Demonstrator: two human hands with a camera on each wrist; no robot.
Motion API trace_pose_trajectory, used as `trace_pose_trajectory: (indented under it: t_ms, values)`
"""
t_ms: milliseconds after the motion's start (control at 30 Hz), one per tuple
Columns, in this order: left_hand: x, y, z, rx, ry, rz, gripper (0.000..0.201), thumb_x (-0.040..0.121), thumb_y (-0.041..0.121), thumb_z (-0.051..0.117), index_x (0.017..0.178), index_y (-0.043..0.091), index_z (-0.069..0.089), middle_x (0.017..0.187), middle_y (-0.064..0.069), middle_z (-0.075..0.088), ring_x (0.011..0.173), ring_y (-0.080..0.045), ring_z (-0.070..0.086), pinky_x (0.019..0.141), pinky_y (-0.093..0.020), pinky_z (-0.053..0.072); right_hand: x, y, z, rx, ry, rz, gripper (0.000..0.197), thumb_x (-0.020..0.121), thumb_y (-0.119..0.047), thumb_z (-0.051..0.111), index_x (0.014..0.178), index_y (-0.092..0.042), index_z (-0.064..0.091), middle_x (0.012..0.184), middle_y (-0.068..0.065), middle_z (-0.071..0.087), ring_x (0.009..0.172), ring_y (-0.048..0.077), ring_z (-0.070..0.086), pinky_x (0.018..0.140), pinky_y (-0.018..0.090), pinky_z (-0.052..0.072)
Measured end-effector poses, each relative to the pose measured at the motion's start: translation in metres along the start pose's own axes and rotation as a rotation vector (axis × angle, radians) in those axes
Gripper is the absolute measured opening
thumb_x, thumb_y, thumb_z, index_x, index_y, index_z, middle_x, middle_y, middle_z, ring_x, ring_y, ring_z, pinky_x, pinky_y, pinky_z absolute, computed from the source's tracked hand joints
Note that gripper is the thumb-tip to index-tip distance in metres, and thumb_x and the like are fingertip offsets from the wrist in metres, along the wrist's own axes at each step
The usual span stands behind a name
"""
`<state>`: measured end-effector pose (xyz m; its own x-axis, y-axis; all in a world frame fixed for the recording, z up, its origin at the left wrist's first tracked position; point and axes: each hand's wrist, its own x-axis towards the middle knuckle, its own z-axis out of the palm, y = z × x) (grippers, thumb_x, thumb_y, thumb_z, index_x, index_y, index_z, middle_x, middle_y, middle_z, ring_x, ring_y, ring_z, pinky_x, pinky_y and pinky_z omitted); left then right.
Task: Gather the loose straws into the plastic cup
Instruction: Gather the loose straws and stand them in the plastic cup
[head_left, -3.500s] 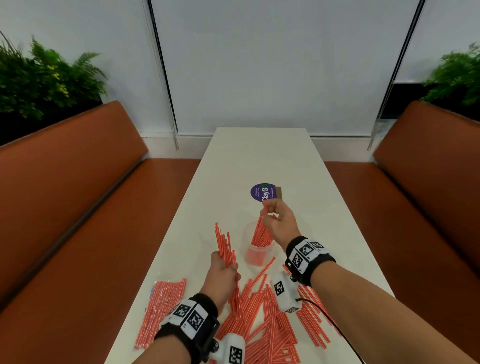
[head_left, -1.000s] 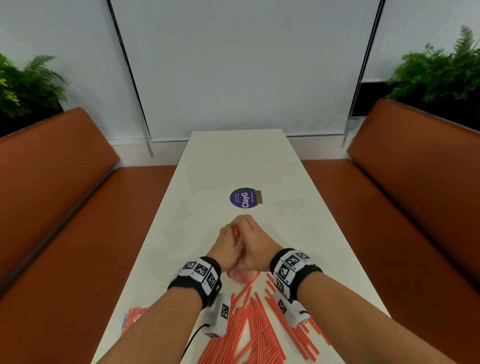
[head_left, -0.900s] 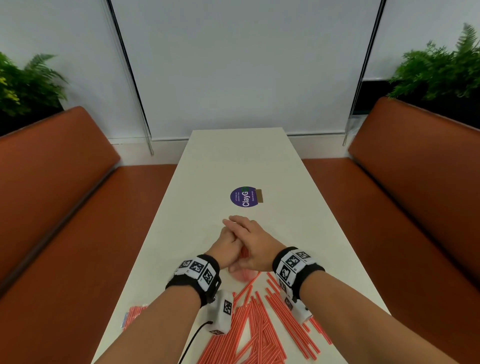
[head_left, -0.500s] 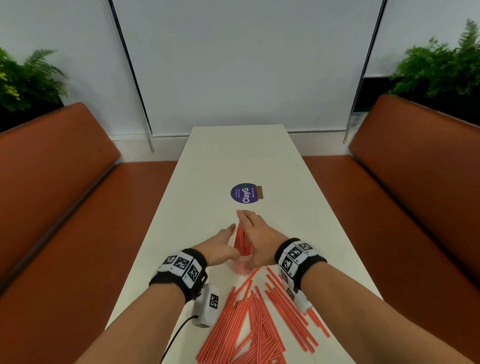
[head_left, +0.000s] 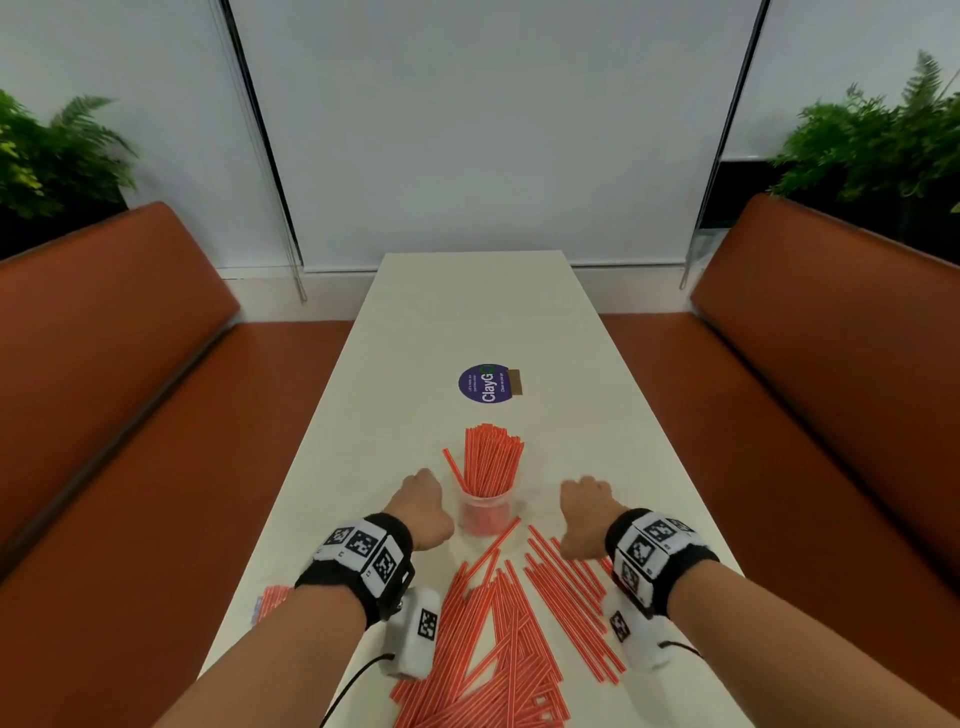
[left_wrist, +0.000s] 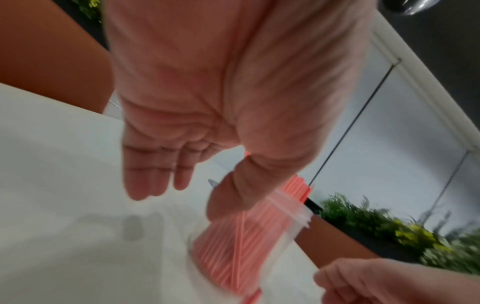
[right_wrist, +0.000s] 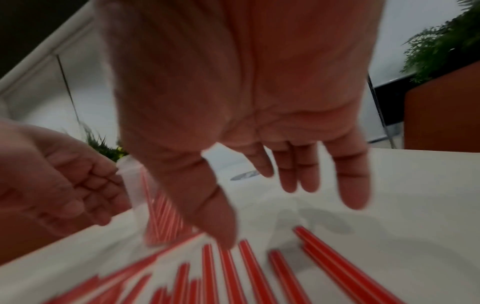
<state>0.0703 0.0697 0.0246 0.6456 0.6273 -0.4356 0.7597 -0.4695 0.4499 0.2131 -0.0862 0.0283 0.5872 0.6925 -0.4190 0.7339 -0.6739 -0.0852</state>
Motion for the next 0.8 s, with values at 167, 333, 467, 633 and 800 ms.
trace_pose_trajectory:
  t_ms: [167,333,467,633,800]
  values:
    - [-0.031,0.006,0.041,0.367,-0.118,0.005,0.049,0.093,0.030,0.042,0.139,0.012,0.039,0.141,-0.015,0.036,0.131,-0.033,0.037,0.107,-0.041,0.037,-0.036,-0.003,0.028,-0.392,-0.087,-0.021,0.037,0.092,-0.013,0.041,0.127,-0.004,0.046,0.131,0.013,0.045,0.119,0.029,0.040,0.101,0.034,0.039]
    - [-0.057,0.015,0.072,0.381,-0.205,0.099,0.052,0.090,0.038,0.042,0.139,0.020,0.042,0.136,-0.015,0.033,0.130,-0.038,0.029,0.109,-0.044,0.033,-0.048,-0.034,0.060,-0.461,-0.073,-0.142,0.032,0.091,-0.014,0.046,0.121,-0.004,0.051,0.125,0.013,0.052,0.116,0.033,0.037,0.094,0.038,0.038]
    - [-0.079,0.004,0.063,0.295,-0.187,0.155,0.081,0.080,0.050,0.062,0.148,0.020,0.028,0.143,-0.013,0.029,0.136,-0.033,0.029,0.111,-0.044,0.034,-0.057,-0.035,0.055,-0.374,-0.059,-0.112,0.033,0.093,-0.010,0.040,0.124,-0.001,0.048,0.129,0.015,0.047,0.120,0.033,0.038,0.100,0.038,0.039]
    - [-0.121,-0.033,0.060,0.592,-0.307,0.166,0.132,0.057,0.045,0.088,0.153,0.009,0.004,0.152,-0.012,0.019,0.141,-0.032,0.021,0.116,-0.047,0.030,-0.071,-0.026,0.067,-0.456,-0.075,-0.090,0.032,0.090,-0.007,0.040,0.120,-0.001,0.052,0.126,0.015,0.050,0.115,0.034,0.039,0.095,0.040,0.038]
    - [-0.133,-0.048,0.084,0.619,-0.197,0.222,0.133,0.057,0.045,0.087,0.151,0.004,0.002,0.146,-0.011,0.022,0.134,-0.031,0.024,0.114,-0.044,0.034,-0.084,-0.037,0.068,-0.364,-0.039,-0.136,0.031,0.092,-0.005,0.038,0.121,-0.001,0.049,0.128,0.015,0.047,0.117,0.033,0.038,0.099,0.039,0.037]
